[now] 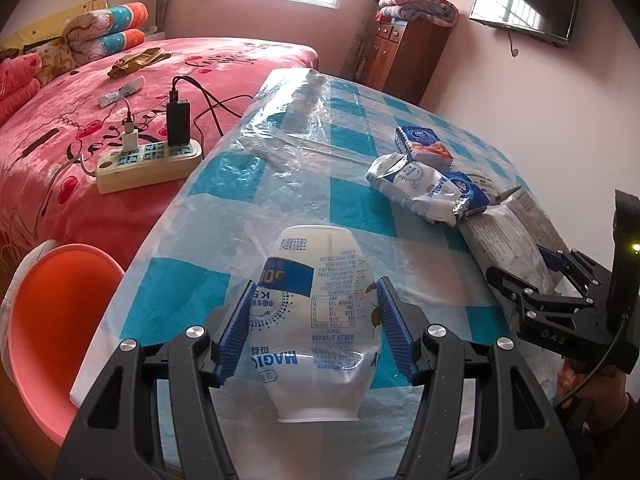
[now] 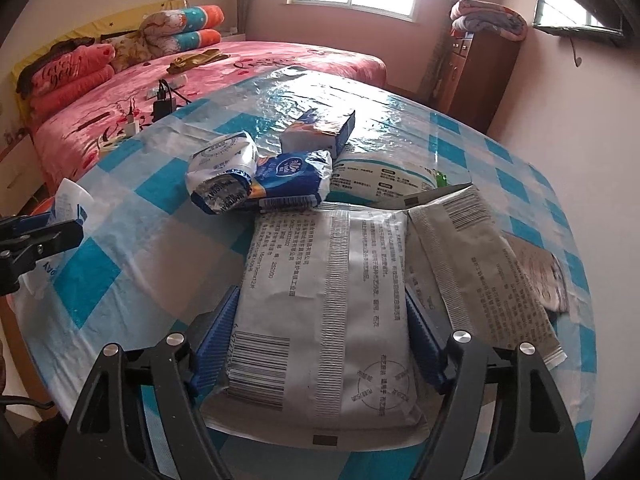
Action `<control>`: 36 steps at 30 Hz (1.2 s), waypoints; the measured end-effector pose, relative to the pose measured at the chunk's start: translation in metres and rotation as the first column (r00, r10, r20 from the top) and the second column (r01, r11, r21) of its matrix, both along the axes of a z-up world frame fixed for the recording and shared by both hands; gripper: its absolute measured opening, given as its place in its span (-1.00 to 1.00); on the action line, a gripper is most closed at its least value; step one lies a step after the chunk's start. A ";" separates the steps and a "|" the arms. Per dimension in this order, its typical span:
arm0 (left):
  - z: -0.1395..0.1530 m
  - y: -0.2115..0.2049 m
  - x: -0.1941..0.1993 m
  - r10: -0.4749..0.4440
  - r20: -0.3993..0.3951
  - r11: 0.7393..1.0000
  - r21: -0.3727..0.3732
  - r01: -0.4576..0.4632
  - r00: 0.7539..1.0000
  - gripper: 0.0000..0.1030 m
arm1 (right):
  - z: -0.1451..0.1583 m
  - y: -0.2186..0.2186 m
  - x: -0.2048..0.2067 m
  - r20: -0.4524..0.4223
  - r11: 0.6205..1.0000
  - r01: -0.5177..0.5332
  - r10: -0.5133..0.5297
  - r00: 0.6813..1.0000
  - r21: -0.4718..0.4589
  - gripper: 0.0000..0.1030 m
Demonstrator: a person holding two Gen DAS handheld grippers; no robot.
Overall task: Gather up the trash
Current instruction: 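Grasp the white plastic bottle with the left gripper while the right gripper grasps a paper packet, then carry the bottle and paper packet to the orange bucket and release both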
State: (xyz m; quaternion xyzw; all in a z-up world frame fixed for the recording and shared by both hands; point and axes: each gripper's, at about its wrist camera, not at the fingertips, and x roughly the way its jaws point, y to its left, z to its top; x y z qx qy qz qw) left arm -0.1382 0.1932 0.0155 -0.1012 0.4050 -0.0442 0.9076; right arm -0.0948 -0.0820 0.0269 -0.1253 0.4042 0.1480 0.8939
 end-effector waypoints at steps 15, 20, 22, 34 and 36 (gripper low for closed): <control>0.014 0.001 -0.011 -0.008 0.050 1.000 -0.024 0.009 0.999 0.20 | 0.043 -0.024 -0.022 0.023 0.988 0.035 -0.039 0.999 0.150 0.48; 0.022 0.004 -0.015 -0.001 0.073 1.000 -0.030 0.003 0.997 0.20 | 0.057 -0.020 -0.021 0.026 0.978 0.013 -0.019 0.999 0.207 0.48; 0.025 0.007 -0.016 0.005 0.083 0.999 -0.032 -0.002 0.997 0.20 | 0.063 -0.015 -0.021 0.027 0.974 -0.006 -0.001 1.000 0.228 0.48; 0.038 0.040 -0.031 0.095 0.118 0.995 -0.026 -0.092 0.988 0.20 | 0.091 0.050 -0.014 0.018 0.923 -0.187 0.192 0.981 0.336 0.48; 0.038 0.052 -0.035 0.128 0.118 0.992 -0.021 -0.127 0.985 0.20 | 0.094 0.067 -0.011 0.009 0.905 -0.228 0.240 0.971 0.359 0.48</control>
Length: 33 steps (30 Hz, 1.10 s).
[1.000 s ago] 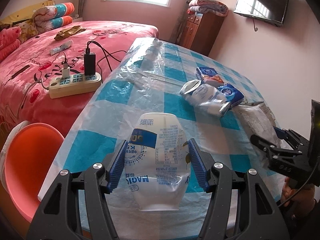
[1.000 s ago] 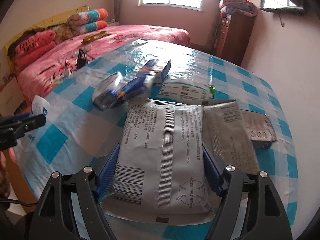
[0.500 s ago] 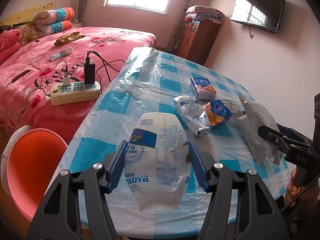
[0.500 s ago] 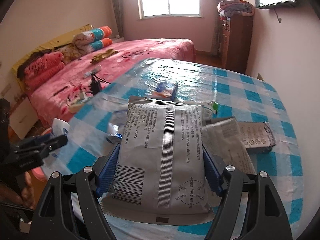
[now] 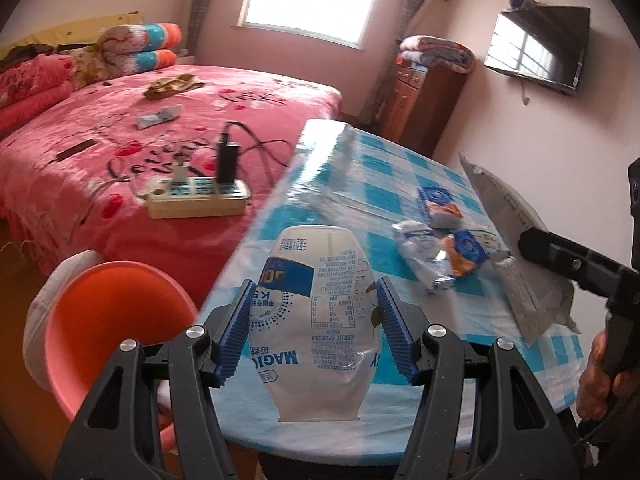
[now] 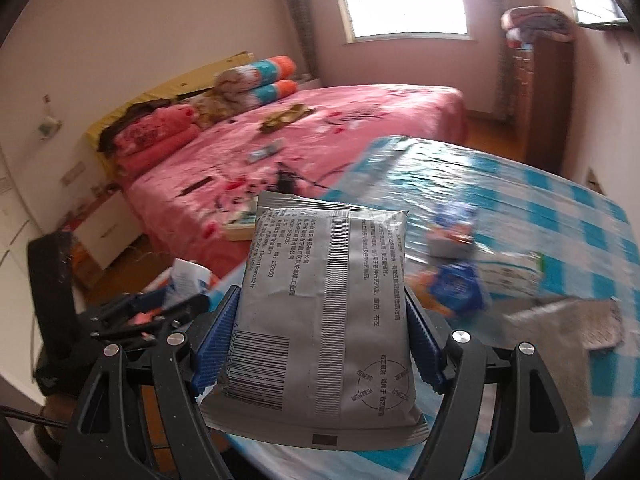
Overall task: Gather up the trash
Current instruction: 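Carry the bottle and paper packet to the orange bucket and release both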
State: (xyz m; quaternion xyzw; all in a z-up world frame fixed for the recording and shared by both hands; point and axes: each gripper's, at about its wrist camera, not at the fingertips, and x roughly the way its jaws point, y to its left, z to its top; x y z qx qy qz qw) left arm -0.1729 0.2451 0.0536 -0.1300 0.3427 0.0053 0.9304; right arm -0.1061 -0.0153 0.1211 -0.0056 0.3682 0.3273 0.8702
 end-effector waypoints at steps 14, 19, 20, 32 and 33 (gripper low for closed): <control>-0.024 0.117 -0.038 0.302 -0.072 0.953 0.004 -0.302 0.951 0.20 | 0.000 0.141 -0.013 -0.016 0.937 -0.349 0.350 0.937 0.026 0.48; -0.040 0.141 -0.046 0.359 -0.103 0.932 -0.016 -0.362 0.928 0.20 | -0.011 0.187 -0.022 -0.028 0.901 -0.434 0.434 0.901 0.008 0.49; -0.044 0.145 -0.047 0.368 -0.108 0.928 -0.024 -0.372 0.924 0.20 | -0.015 0.198 -0.021 -0.041 0.895 -0.446 0.446 0.894 0.009 0.49; -0.072 0.168 -0.063 0.484 -0.151 0.874 0.052 -0.482 0.862 0.64 | -0.043 0.205 -0.008 -0.128 0.921 -0.387 0.389 0.912 0.038 0.79; -0.069 0.167 -0.065 0.489 -0.123 0.872 0.058 -0.485 0.864 0.67 | -0.043 0.201 -0.006 -0.130 0.928 -0.371 0.373 0.919 0.035 0.79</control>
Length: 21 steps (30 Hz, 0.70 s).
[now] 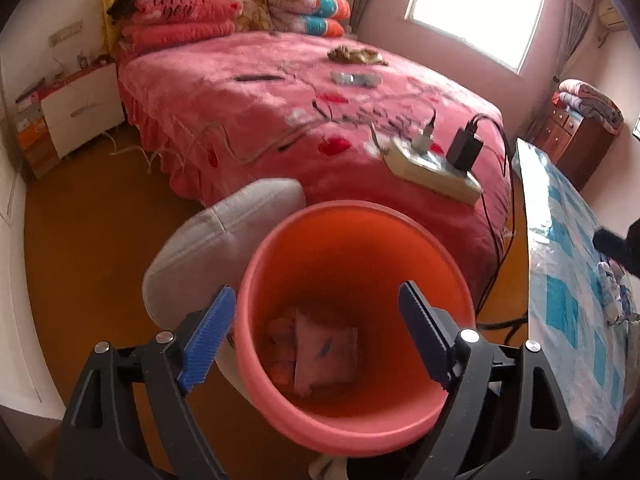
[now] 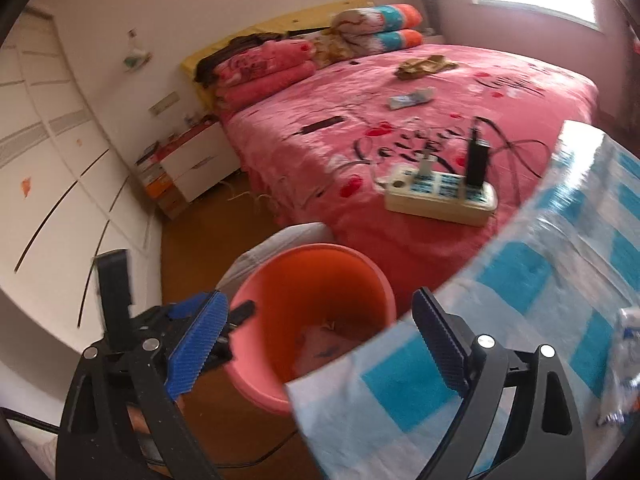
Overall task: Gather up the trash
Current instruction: 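Carry the bottle and paper packet to the orange bucket and release both, then move both grippers back over the table toward the remaining trash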
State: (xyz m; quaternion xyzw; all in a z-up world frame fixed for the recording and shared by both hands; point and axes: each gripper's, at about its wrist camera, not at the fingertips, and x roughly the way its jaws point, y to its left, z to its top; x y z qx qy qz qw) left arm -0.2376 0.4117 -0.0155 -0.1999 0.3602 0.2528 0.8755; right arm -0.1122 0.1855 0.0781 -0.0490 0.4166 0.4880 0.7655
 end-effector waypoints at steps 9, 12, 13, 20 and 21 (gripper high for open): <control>0.023 -0.036 0.007 -0.130 0.104 0.990 0.074 0.123 0.986 0.75 | -0.004 -0.064 0.011 0.075 0.982 0.189 -0.187 0.979 -0.022 0.79; 0.029 -0.047 0.014 -0.154 0.097 0.987 0.065 0.148 0.983 0.75 | -0.003 -0.082 0.013 0.098 0.972 0.235 -0.231 0.968 -0.024 0.80; 0.030 -0.050 0.015 -0.159 0.091 0.986 0.066 0.153 0.983 0.75 | -0.003 -0.089 0.013 0.107 0.968 0.251 -0.247 0.963 -0.024 0.80; 0.040 -0.077 0.027 -0.221 0.009 0.972 0.080 0.220 0.975 0.75 | 0.003 -0.132 0.016 0.132 0.939 0.345 -0.342 0.930 0.000 0.85; 0.041 -0.082 0.029 -0.239 0.002 0.968 0.075 0.238 0.971 0.75 | 0.003 -0.136 0.016 0.137 0.935 0.354 -0.351 0.926 0.002 0.85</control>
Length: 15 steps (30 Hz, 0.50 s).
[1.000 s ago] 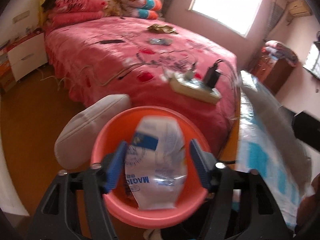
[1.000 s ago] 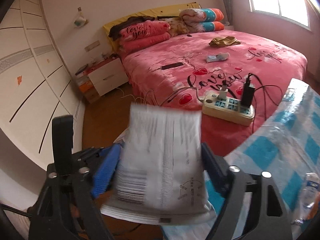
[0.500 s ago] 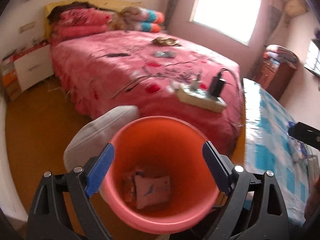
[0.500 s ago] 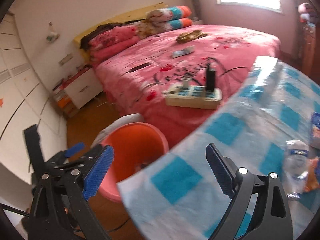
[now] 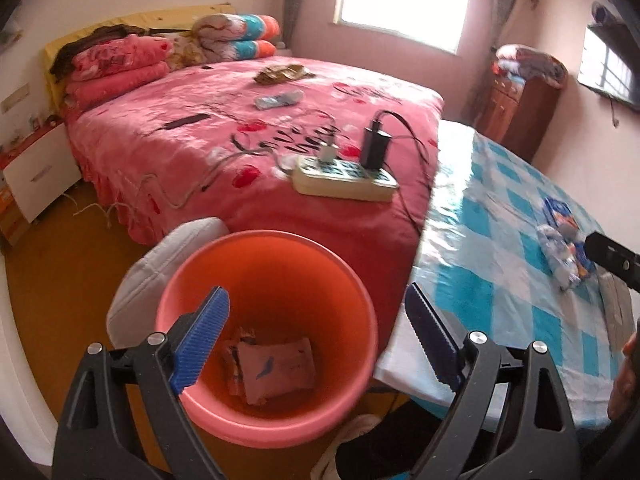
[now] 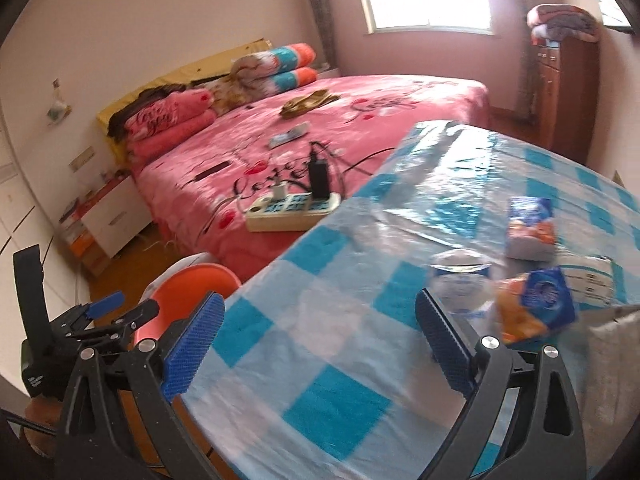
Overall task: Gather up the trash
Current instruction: 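Move both grippers back over the table toward the remaining trash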
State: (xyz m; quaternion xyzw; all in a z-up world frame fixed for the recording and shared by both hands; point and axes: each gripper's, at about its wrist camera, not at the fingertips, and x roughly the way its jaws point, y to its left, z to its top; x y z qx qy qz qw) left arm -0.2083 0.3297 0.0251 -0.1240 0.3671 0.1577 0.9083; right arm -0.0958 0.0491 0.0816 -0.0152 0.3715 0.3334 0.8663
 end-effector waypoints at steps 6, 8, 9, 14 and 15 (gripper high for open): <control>0.006 -0.030 0.009 -0.077 -0.017 0.996 0.037 0.078 0.997 0.75 | 0.006 -0.033 -0.003 0.042 0.998 0.064 -0.063 0.997 0.000 0.85; 0.008 -0.041 0.011 -0.100 -0.020 0.993 0.054 0.101 0.995 0.75 | 0.007 -0.041 -0.004 0.050 0.997 0.081 -0.081 0.995 0.002 0.85; 0.009 -0.046 0.012 -0.111 -0.024 0.992 0.059 0.112 0.994 0.75 | 0.009 -0.047 -0.006 0.068 0.996 0.091 -0.091 0.994 -0.001 0.85; 0.014 -0.068 0.016 -0.155 -0.021 0.985 0.071 0.156 0.988 0.75 | 0.011 -0.067 -0.010 0.098 0.992 0.123 -0.123 0.988 0.000 0.85; 0.014 -0.072 0.018 -0.160 -0.025 0.984 0.073 0.162 0.987 0.75 | 0.011 -0.070 -0.010 0.101 0.992 0.130 -0.129 0.986 0.002 0.85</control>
